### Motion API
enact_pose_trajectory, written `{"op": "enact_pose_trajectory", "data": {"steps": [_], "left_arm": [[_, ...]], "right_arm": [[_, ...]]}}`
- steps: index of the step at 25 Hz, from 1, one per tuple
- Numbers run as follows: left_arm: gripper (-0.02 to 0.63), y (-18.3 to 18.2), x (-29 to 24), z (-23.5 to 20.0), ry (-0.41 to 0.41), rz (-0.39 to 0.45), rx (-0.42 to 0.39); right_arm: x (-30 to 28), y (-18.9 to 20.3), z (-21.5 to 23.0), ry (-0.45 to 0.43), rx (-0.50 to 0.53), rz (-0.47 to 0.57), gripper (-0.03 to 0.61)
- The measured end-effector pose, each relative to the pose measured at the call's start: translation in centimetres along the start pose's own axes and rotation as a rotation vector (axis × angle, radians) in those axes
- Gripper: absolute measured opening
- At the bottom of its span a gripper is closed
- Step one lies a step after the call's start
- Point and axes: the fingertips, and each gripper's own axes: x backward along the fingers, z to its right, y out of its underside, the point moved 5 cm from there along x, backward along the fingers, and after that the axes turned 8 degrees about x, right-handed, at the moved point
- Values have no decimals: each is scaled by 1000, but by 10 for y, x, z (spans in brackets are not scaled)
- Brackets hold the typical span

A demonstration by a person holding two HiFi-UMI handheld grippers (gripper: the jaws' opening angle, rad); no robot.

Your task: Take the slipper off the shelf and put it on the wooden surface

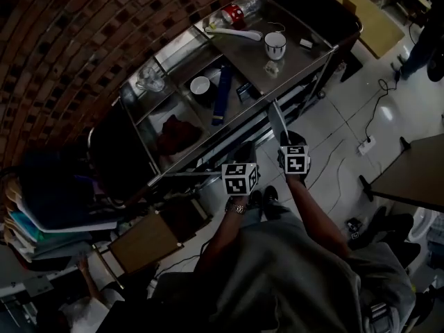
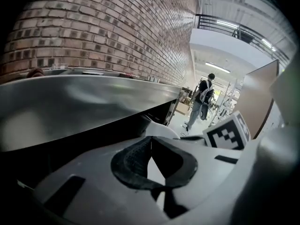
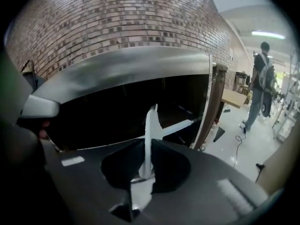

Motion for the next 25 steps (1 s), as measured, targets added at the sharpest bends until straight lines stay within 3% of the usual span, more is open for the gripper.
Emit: {"op": "enact_pose_trajectory", "data": {"steps": [4, 9, 16, 20, 25], "left_arm": [[5, 3, 6, 19, 6, 18, -26], [5, 40, 27, 26, -16, -10, -16], [5, 79, 106, -7, -123, 63, 53], [5, 91, 169, -46, -220, 181, 143], [5, 157, 296, -93, -357, 282, 261]], "right_arm": [[28, 19, -4, -6, 9, 36, 32], [54, 44, -5, -28, 13, 55, 32], [127, 107, -31, -64, 24, 11, 32], [145, 122, -89, -196, 180, 9, 32], [174, 150, -210, -371, 354, -12, 32]]}}
